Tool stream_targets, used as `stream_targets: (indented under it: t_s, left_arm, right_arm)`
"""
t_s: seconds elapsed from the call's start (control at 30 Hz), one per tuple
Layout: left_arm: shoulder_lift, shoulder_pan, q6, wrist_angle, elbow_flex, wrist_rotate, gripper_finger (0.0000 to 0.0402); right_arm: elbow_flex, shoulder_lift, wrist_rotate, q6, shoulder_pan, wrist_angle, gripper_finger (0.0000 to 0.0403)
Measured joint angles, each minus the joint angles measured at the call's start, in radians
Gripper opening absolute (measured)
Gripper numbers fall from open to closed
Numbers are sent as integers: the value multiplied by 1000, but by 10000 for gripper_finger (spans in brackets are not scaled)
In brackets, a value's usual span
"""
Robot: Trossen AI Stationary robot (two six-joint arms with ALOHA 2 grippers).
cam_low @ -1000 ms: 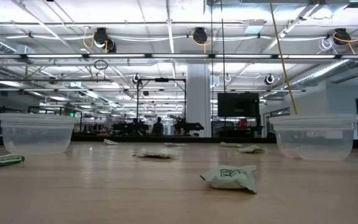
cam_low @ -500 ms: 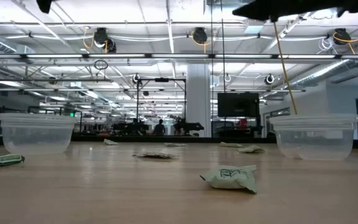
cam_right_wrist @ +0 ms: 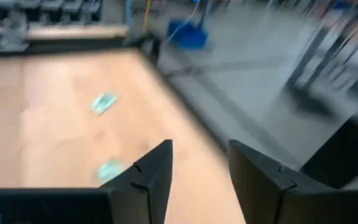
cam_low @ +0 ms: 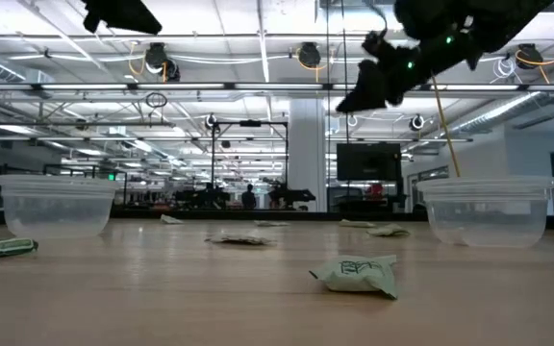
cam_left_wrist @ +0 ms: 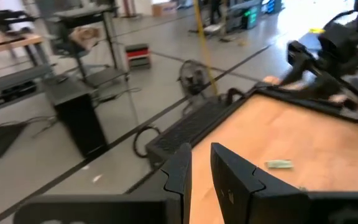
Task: Pick and place Stevia / Truvia into bins
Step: Put the light green stevia packet into the right transparent container
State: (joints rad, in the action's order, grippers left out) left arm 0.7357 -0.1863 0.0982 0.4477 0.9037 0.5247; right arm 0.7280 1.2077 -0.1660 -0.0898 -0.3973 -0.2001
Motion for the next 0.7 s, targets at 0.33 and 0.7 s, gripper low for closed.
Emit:
stream_targets:
  t_s: [0.33, 0.7]
  left_arm:
    - [59, -69, -7, -1, 5, -4, 67]
    - [58, -70, -6, -2, 5, -37, 67]
  right_arm:
    - [-1, 253, 39, 78, -7, 96, 139]
    - [-1, 396, 42, 105, 0, 91, 141]
